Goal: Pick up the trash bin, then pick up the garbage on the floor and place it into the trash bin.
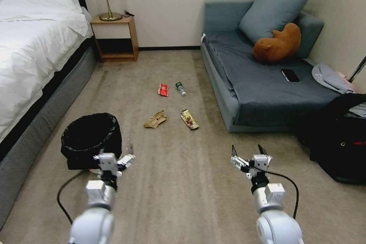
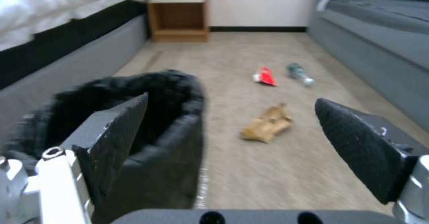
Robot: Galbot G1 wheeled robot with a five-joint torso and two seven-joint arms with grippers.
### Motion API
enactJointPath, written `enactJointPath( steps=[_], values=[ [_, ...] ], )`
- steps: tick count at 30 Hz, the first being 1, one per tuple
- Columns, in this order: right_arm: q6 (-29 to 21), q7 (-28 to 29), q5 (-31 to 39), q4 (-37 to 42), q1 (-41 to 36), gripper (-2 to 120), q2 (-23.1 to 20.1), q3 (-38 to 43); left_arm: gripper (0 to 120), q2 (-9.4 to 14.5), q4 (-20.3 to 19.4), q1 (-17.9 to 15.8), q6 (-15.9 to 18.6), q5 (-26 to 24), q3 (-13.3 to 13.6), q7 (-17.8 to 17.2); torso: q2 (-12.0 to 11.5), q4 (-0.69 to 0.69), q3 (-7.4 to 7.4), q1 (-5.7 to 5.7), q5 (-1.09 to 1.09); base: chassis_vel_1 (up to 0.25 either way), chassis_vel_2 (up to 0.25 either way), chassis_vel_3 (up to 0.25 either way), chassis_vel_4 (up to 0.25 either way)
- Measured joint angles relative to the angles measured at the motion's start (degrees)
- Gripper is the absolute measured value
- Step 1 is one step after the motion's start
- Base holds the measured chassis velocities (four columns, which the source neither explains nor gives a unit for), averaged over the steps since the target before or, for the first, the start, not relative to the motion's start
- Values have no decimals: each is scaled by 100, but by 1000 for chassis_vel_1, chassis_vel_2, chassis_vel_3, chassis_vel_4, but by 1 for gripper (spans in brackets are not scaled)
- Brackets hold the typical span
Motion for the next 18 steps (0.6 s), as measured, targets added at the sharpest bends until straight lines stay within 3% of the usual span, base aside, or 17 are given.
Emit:
enactJointPath(
  steps=[1, 3, 5, 6, 8, 13, 15, 17, 18],
  values=[
    [-212, 152, 287, -26, 178, 100, -172, -117, 100, 170, 31, -191, 273, -322, -169, -113, 0, 0, 0, 0, -1, 0, 0, 0, 0],
    [-276, 202, 376, -35, 234, 100, -225, -155, 100, 231, 42, -256, 371, -432, -229, -151, 0, -1, 0, 0, 0, 0, 0, 0, 0],
    [-662, 480, 900, -82, 555, 100, -537, -375, 100, 515, 93, -573, 821, -961, -511, -338, 0, -1, 0, 0, -1, 0, 0, 0, 0],
    [-662, 480, 900, -82, 555, 100, -537, -375, 100, 515, 93, -573, 821, -961, -511, -338, 0, -1, 0, 0, -1, 0, 0, 0, 0],
    [-955, 688, 1296, -118, 800, 100, -770, -542, 100, 737, 134, -818, 1174, -1371, -734, -483, 0, -1, 0, 0, 0, 0, 0, 0, 0],
    [-1209, 875, 1655, -155, 1076, 100, -1039, -690, 100, 1024, 204, -1120, 1487, -1772, -960, -614, 0, 1, 0, 0, 2, 0, 0, 0, 0],
    [-1313, 908, 1931, -257, 1305, 100, -1300, -853, 100, 1411, 441, -1422, 1627, -2026, -1142, -584, -1, -4, 0, 0, -1, 0, 0, 0, 0],
    [-1402, 939, 2148, -320, 1494, 100, -1491, -980, 100, 1524, 508, -1509, 1667, -2117, -1155, -569, 0, -2, -1, 0, 12, 0, 0, 0, 0],
    [-1535, 1000, 2430, -411, 1717, 100, -1746, -1133, 100, 1632, 619, -1585, 1731, -2206, -1187, -614, -1, -2, 1, 0, -1, 0, 0, 0, 0]
  ],
)
